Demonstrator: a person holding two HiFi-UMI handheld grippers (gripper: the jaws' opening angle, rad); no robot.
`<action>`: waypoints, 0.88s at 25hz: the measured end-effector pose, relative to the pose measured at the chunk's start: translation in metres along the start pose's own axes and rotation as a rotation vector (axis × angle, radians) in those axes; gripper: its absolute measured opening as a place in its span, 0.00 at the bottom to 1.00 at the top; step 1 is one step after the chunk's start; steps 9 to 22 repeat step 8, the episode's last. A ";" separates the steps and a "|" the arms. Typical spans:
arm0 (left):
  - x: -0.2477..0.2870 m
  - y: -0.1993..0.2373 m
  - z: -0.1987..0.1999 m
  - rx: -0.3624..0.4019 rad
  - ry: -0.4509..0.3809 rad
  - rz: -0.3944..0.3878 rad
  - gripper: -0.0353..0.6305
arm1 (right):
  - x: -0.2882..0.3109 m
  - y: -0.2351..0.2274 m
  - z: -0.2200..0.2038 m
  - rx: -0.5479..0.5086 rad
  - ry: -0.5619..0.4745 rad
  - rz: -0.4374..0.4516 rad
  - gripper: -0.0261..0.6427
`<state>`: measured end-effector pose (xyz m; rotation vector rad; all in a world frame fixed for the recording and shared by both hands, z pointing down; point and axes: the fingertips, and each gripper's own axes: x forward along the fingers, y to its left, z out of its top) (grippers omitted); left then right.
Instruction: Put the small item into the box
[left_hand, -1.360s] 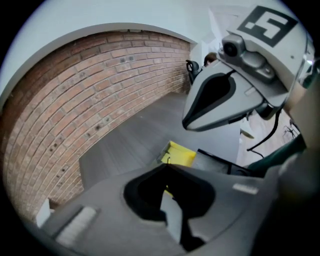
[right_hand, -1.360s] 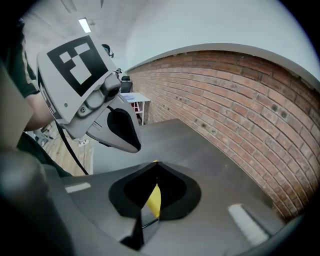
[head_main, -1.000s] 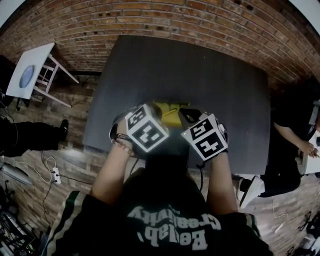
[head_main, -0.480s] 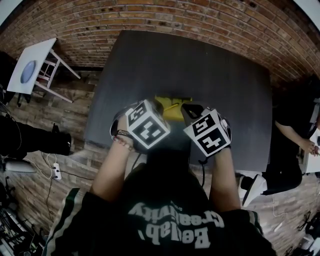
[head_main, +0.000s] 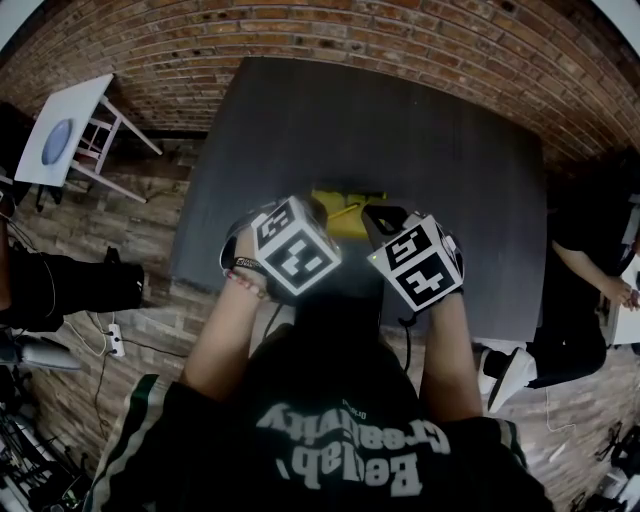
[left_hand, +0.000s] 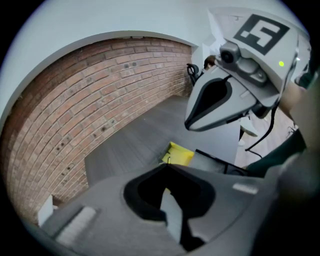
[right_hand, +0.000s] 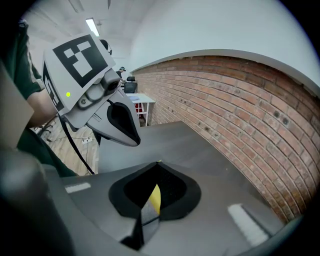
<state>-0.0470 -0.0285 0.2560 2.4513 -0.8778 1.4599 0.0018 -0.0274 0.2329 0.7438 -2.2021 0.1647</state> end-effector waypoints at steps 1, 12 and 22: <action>0.000 0.000 0.000 0.000 0.000 0.001 0.06 | 0.000 0.000 0.000 0.000 0.000 0.000 0.05; 0.002 0.000 -0.003 0.005 0.007 -0.005 0.06 | 0.000 0.001 0.003 -0.004 -0.002 -0.001 0.05; 0.002 0.000 -0.003 0.005 0.007 -0.005 0.06 | 0.000 0.001 0.003 -0.004 -0.002 -0.001 0.05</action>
